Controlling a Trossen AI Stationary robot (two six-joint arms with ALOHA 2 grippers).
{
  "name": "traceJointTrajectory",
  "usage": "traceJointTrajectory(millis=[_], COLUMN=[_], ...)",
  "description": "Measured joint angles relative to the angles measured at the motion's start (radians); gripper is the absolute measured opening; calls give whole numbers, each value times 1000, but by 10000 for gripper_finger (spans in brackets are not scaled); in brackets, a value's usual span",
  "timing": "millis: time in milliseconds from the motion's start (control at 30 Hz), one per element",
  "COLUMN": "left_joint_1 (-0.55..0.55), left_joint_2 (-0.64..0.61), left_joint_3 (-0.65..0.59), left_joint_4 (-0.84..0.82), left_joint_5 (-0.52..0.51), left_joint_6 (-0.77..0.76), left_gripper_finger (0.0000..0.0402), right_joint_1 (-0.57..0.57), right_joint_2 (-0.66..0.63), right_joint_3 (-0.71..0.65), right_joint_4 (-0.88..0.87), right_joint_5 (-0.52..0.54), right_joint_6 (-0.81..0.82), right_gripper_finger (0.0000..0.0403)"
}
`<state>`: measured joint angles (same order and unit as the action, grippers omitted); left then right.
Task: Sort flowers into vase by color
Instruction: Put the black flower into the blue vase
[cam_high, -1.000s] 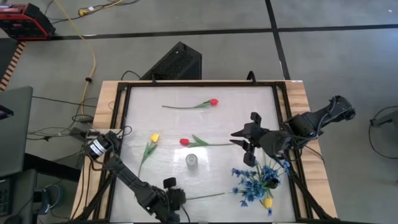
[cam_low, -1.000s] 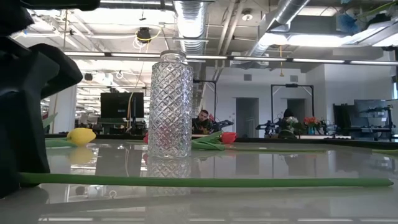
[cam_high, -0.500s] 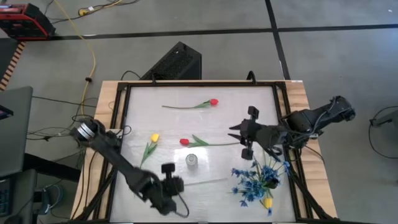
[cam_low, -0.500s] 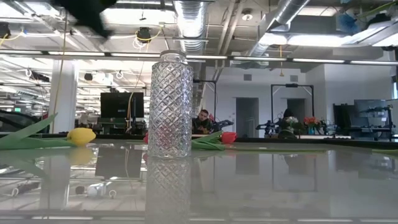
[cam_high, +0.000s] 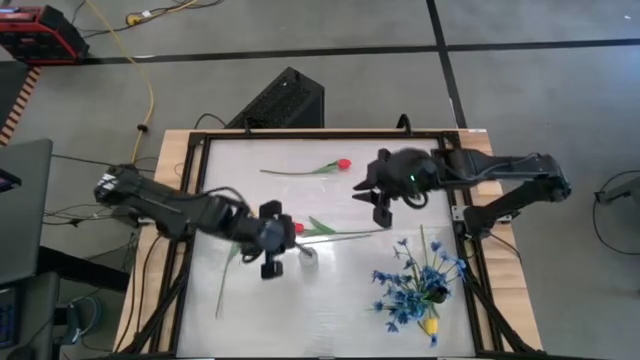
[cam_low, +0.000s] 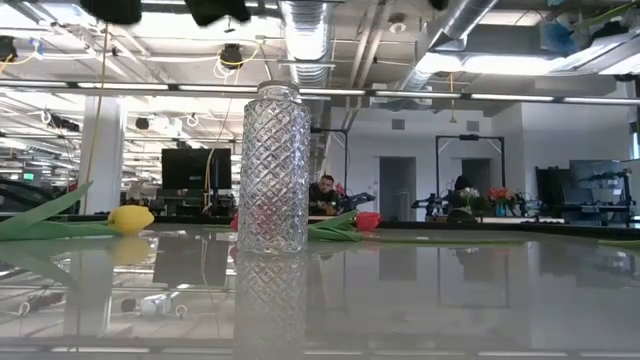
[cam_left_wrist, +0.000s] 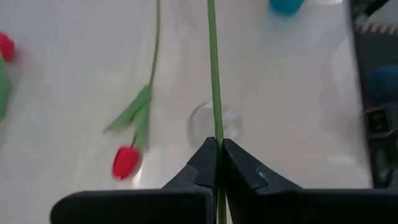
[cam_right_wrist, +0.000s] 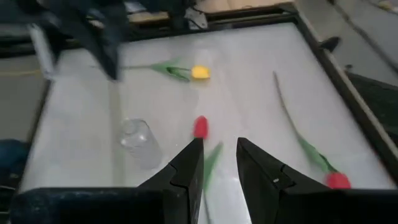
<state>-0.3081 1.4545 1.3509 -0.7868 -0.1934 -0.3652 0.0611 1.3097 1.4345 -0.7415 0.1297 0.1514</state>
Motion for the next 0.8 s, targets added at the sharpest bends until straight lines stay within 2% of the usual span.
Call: traceJointTrajectory(millis=[133, 267, 500, 667, 800], left_joint_1=[96, 152, 178, 177, 177], left_joint_2=[0, 0, 0, 0, 0], left_joint_3=[-1, -1, -1, -1, -1], left_joint_4=[-33, -32, -36, -43, -47], left_joint_5=[78, 126, 132, 128, 113], left_joint_6=[55, 102, 145, 148, 149], left_gripper_finger=[0, 0, 0, 0, 0], right_joint_1=[-81, -127, -162, -164, -164], right_joint_2=[34, 115, 265, 320, 346], right_joint_3=[1, 1, 2, 3, 4], right_joint_4=[58, 97, 115, 153, 156], right_joint_5=[-185, -311, -453, -568, -607], right_joint_6=[-41, -82, -97, -100, -99], right_gripper_finger=[122, 122, 122, 122, 122])
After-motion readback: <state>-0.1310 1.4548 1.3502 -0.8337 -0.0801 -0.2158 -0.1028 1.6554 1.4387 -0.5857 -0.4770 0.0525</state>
